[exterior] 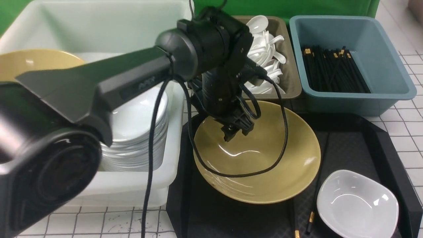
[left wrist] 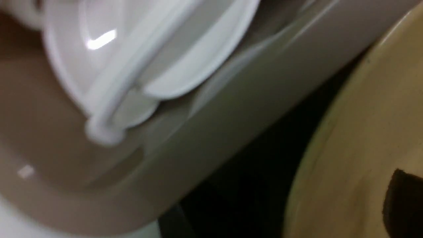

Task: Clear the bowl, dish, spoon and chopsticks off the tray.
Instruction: Use the left arm to grab the yellow noodle bowl on the left, then use the left arm to put the noodle bowl into the large storage box on the left, then use the right arm to grab the plate, then use the right arm to put the plate into the large storage box on the left

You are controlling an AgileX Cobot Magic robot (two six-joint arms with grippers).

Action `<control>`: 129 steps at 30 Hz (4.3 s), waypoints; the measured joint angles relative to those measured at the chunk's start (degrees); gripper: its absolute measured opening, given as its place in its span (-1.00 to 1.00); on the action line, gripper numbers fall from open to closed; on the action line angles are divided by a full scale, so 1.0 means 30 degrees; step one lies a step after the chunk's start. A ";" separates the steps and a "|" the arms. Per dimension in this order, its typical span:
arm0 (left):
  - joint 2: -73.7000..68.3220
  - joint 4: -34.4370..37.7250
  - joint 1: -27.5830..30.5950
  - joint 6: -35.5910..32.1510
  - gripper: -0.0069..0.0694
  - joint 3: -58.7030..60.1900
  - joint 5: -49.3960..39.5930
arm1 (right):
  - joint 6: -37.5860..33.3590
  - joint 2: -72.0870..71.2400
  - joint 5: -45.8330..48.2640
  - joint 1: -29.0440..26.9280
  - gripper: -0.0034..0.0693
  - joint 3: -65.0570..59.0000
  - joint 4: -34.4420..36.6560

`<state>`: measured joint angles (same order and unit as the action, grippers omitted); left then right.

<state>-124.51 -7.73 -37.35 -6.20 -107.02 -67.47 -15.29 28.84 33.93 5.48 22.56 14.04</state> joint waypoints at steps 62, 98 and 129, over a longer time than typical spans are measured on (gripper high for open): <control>1.9644 0.4409 1.4773 0.2553 0.69 1.3118 0.8551 | -0.1517 1.7708 0.2978 0.1139 0.57 0.8740 -0.2286; 2.8947 -0.3200 1.0219 0.7795 -0.82 1.8627 0.6596 | -0.1564 1.7419 0.6711 0.1193 -0.72 1.0784 -0.1436; 3.0604 -0.3484 1.0219 0.9136 -0.85 2.0945 0.5153 | 0.2475 2.6834 0.0292 1.1017 -0.14 2.4965 0.4960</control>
<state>-32.70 -18.18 -6.70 21.21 -44.19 -52.01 -7.87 109.34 34.80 38.53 97.45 28.92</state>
